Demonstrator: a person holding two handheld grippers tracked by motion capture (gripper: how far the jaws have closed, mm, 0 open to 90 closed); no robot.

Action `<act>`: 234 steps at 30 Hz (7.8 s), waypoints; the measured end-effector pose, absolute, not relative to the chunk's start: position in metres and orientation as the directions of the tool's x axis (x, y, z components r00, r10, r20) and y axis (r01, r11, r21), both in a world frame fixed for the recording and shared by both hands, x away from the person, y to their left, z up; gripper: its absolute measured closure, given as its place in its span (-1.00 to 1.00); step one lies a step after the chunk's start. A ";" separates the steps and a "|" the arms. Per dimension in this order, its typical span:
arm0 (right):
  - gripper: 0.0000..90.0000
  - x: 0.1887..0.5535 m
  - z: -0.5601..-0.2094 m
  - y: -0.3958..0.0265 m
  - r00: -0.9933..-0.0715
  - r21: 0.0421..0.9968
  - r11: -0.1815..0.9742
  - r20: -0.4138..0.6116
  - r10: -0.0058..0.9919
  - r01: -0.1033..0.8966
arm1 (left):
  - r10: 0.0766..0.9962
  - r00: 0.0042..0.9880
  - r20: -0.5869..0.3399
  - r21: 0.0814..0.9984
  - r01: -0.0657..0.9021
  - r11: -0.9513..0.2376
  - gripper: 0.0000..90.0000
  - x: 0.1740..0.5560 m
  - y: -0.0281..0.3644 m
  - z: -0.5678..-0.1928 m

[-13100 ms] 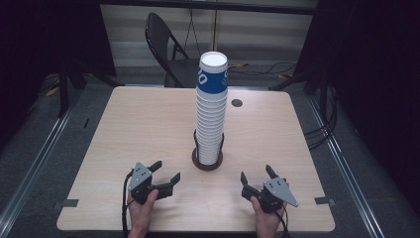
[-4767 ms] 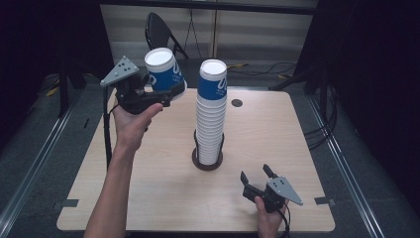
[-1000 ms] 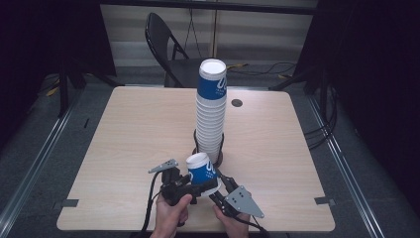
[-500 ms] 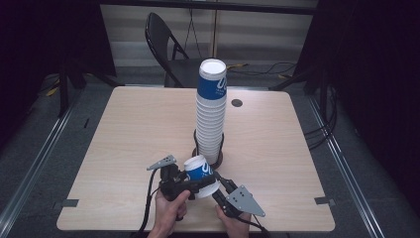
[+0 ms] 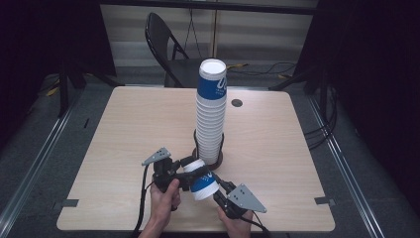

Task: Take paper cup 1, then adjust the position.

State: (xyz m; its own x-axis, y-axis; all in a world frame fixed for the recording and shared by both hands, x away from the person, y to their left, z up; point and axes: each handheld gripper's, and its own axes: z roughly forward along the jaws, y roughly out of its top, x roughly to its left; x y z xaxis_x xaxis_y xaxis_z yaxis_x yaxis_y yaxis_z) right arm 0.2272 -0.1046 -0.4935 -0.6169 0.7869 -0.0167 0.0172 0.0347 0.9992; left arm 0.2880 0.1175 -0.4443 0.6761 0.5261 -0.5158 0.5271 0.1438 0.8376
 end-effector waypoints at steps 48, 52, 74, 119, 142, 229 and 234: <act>0.88 0.248 -0.465 -0.147 -0.669 0.890 0.278 0.040 0.742 0.361 | 0.537 0.840 0.070 0.964 0.083 -0.254 -0.63 0.270 0.136 -0.456; 0.88 0.251 -0.461 -0.149 -0.671 0.875 0.297 0.042 0.741 0.382 | 0.527 0.847 0.072 0.961 0.083 -0.265 -0.63 0.268 0.134 -0.461; 0.89 0.270 -0.432 -0.141 -0.777 0.761 0.489 0.030 0.629 0.425 | 0.406 0.835 0.372 0.865 -0.154 -0.477 -0.65 0.241 0.107 -0.476; 0.90 0.283 -0.433 -0.124 -0.817 0.700 0.527 0.143 0.558 0.482 | 0.254 0.698 0.670 0.638 -0.366 -0.677 -0.88 0.217 0.062 -0.470; 0.94 0.284 -0.435 -0.122 -0.806 0.705 0.481 0.220 0.549 0.520 | 0.259 0.711 0.654 0.672 -0.388 -0.631 -0.70 0.218 0.057 -0.468; -0.69 0.253 -0.494 -0.168 -0.449 0.967 0.077 0.041 0.893 0.243 | 0.793 0.608 -0.033 0.978 0.183 -0.100 -0.64 0.330 0.191 -0.427; -0.69 0.254 -0.495 -0.170 -0.458 0.968 0.059 0.062 0.887 0.245 | 0.809 0.586 -0.049 0.977 0.198 -0.084 -0.64 0.343 0.197 -0.424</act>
State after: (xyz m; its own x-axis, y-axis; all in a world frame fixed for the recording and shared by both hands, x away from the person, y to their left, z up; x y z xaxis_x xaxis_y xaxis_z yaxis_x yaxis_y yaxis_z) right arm 0.2537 -0.1696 -0.4946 -0.4584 0.8866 0.0624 0.2451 0.0586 0.9677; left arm 0.3434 0.1967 -0.4239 0.5855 0.8092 -0.0492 0.1982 -0.0840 0.9766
